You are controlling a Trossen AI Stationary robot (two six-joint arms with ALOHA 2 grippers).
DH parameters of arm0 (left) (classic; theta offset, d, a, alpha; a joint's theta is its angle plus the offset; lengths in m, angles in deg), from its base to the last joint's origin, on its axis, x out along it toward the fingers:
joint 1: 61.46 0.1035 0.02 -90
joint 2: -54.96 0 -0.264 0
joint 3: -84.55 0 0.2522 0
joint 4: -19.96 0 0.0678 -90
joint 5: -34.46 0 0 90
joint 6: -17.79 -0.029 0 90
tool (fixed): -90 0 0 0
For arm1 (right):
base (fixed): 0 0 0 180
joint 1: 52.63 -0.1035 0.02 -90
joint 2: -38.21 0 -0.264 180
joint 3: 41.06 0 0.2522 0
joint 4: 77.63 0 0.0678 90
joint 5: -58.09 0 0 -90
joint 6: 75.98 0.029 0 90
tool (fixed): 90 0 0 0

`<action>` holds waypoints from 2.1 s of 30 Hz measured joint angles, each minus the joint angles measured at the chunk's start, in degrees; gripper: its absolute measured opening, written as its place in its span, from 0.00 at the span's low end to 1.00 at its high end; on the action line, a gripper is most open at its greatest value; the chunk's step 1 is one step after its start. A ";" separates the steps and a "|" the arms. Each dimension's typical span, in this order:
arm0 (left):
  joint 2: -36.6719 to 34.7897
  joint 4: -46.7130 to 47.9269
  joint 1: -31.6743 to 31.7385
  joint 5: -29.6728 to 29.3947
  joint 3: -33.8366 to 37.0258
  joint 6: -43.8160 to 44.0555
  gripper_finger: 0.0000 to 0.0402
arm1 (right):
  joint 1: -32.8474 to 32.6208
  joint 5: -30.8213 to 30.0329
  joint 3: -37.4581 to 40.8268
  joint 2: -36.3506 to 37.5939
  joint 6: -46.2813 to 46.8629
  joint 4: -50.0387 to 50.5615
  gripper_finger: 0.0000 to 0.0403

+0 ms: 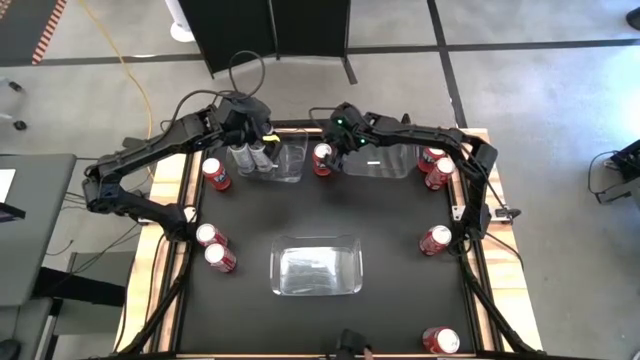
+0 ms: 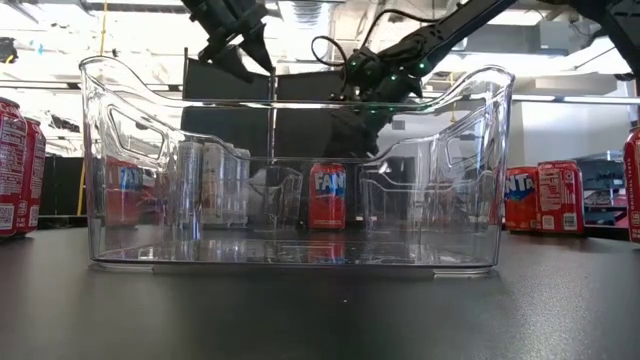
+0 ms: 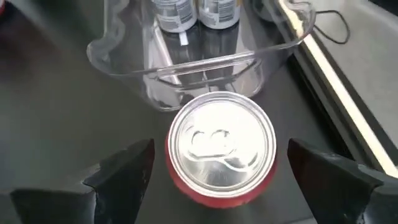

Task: Sort soda cans
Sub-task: Put the top center red soda can into the top right transparent bin

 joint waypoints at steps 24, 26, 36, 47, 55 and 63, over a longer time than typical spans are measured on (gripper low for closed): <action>0.39 -0.10 -0.37 -0.12 0.00 7.26 0.82 | 0.12 4.57 0.00 -2.80 -2.21 -1.82 0.88; 0.40 0.18 -0.43 -0.11 0.00 7.37 0.82 | 0.12 4.57 0.00 -2.82 -2.11 -2.38 0.88; 0.41 -0.03 -0.50 -0.17 0.00 7.33 0.82 | 0.45 4.56 0.00 -2.80 -2.05 -2.41 0.70; 0.41 -0.04 -0.50 -0.22 0.00 6.88 0.82 | 1.47 4.22 -2.82 4.45 -0.41 3.94 0.69; 0.41 1.03 -0.59 -0.20 0.00 6.97 0.82 | 8.33 2.41 -4.36 11.08 -0.99 7.12 0.69; 0.44 5.51 -0.81 -0.13 0.00 10.15 0.82 | 15.94 2.64 -0.23 11.87 -1.93 14.88 0.69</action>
